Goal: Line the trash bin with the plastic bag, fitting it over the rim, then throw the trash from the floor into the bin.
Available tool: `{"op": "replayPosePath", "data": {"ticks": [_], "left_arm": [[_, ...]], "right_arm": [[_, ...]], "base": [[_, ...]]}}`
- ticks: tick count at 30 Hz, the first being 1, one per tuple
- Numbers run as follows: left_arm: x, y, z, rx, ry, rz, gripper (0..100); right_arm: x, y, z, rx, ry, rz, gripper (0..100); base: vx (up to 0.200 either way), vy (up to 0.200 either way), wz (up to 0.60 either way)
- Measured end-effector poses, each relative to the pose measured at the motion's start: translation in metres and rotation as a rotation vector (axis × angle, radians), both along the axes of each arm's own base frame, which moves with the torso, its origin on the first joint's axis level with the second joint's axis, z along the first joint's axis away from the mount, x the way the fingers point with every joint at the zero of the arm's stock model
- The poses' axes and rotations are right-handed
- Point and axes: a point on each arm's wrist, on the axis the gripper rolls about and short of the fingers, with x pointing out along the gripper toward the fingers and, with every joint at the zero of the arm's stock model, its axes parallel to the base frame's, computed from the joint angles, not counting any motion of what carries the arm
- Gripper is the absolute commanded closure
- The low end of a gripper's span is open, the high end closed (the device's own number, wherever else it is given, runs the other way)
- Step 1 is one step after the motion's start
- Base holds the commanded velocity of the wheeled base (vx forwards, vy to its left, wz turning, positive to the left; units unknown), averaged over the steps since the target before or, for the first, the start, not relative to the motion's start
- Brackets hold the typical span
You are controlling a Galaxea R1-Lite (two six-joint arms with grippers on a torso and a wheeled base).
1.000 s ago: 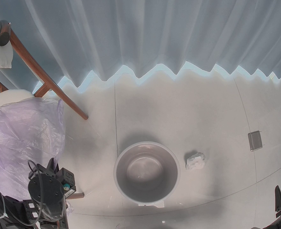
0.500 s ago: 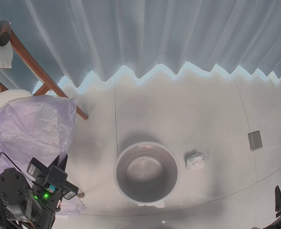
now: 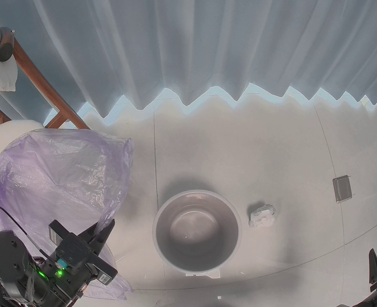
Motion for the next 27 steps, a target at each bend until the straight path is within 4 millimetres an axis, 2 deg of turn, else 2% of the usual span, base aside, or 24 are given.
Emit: {"op": "replayPosePath", "data": {"ticks": [10,18,21,27], "left_arm": [[-0.013,-0.004,-0.008,-0.059,0.142,-0.380,100],[-0.018,0.007,-0.017,-0.047,0.236,-0.390,100],[-0.018,0.004,-0.015,-0.085,0.273,-0.407,100],[-0.015,-0.002,-0.003,-0.165,0.313,-0.554,100]], "right_arm": [[0.000,0.000,0.000,0.000,0.000,0.000,0],[0.000,0.000,0.000,0.000,0.000,0.000,0],[0.000,0.000,0.000,0.000,0.000,0.000,0],[0.000,0.000,0.000,0.000,0.000,0.000,0]], "base": [[0.000,0.000,0.00],[0.000,0.000,0.00],[0.000,0.000,0.00],[0.000,0.000,0.00]]}}
